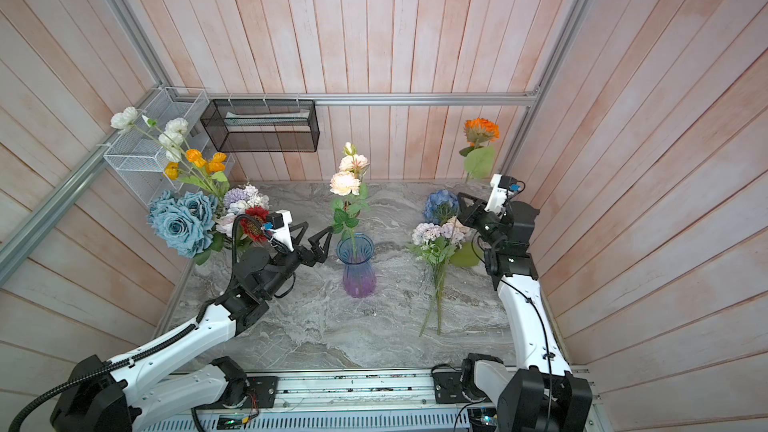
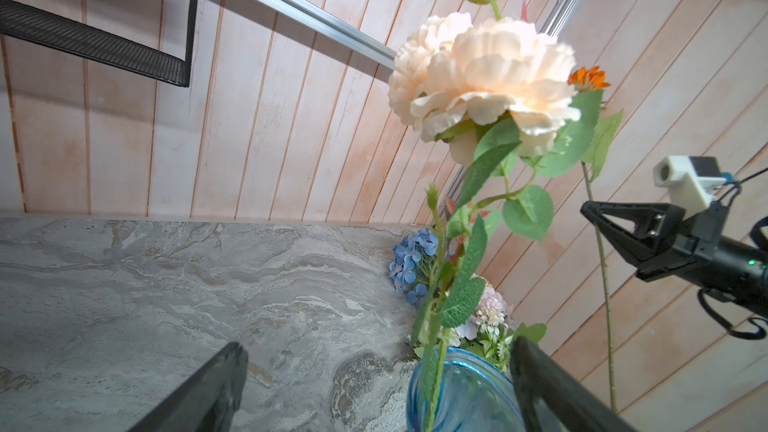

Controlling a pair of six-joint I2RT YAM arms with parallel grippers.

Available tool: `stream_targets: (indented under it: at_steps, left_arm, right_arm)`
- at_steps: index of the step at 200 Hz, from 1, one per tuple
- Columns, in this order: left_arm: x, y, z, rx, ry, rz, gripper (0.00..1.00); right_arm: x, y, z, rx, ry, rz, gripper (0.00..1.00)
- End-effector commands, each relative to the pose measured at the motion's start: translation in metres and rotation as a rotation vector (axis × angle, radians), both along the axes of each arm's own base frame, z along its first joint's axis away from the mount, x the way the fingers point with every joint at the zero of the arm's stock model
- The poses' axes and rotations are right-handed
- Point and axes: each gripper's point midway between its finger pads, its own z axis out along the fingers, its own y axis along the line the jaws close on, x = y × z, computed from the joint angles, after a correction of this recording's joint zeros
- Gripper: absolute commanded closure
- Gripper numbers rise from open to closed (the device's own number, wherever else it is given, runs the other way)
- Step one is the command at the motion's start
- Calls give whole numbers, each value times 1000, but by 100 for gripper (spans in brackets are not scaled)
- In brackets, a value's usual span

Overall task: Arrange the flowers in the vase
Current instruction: 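Raise the orange gerbera high above the pile with the right gripper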

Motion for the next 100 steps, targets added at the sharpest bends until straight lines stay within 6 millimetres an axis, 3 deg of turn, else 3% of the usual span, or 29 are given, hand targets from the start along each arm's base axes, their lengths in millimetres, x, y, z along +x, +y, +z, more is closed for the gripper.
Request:
stream_targets:
  at_steps: [1,58,100]
  left_arm:
    - [-2,1,-2,4,3,-23,0]
    - [-2,2,-4,-8,19,-31,0]
    - [0,3,-2,-18,33,-41,0]
  right_arm:
    - [-5,20,49,-18,-120,54,100]
    - [-36,66,174,19,-450,206,100]
    - [-61,111,228,41,-647,341,100]
